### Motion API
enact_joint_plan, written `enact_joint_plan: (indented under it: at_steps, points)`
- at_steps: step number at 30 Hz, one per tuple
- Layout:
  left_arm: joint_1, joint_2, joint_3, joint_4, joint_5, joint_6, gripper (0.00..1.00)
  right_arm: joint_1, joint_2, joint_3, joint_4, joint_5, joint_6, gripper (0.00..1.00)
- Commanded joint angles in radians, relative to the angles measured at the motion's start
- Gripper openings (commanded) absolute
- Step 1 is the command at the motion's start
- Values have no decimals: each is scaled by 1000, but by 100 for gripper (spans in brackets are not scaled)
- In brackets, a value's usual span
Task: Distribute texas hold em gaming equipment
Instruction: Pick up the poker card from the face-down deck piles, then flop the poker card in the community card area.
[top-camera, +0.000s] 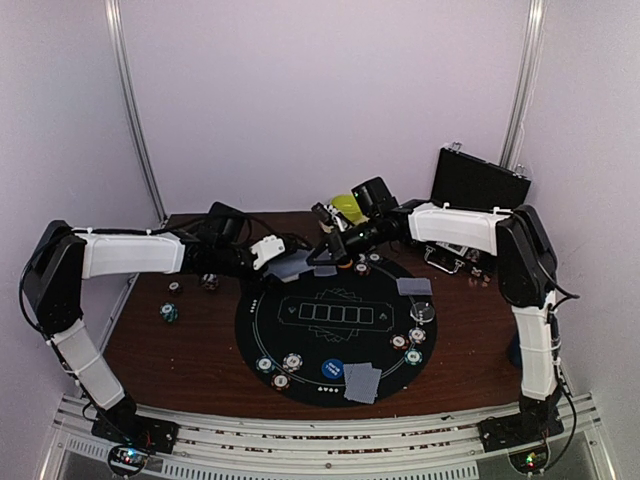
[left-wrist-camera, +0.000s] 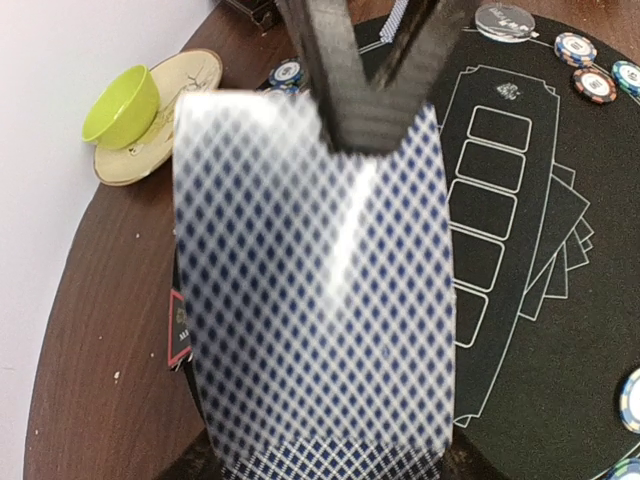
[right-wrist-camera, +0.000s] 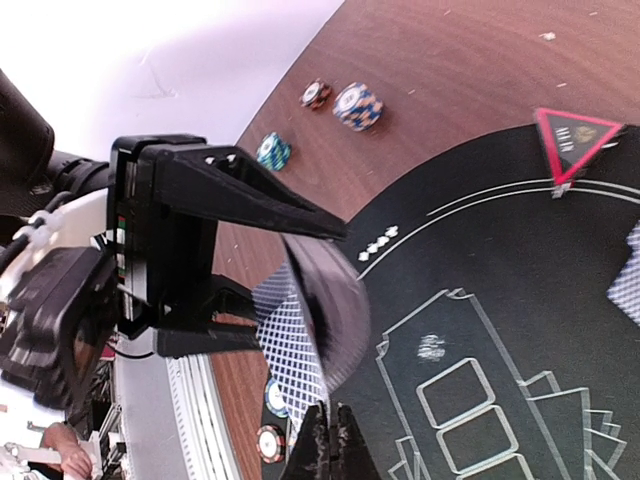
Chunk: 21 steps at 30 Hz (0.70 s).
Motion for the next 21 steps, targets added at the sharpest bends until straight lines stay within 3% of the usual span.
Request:
enact_joint_plan:
  at_steps: [1,9,15,21]
  points:
    - [33,8,-17,24,-7,-6,56,-59,-66,-6,17,6,-3,0]
    - [49,18,-14,15,-14,-4,56,-97,-84,39,-59,107,-78,0]
    - [102,-12,-18,-2,-16,6,56,-77,-69,148,-206,469,-253,0]
    - [151,-81,-47,-13,-25,10,56,15,-47,152,-252,775,-372,0]
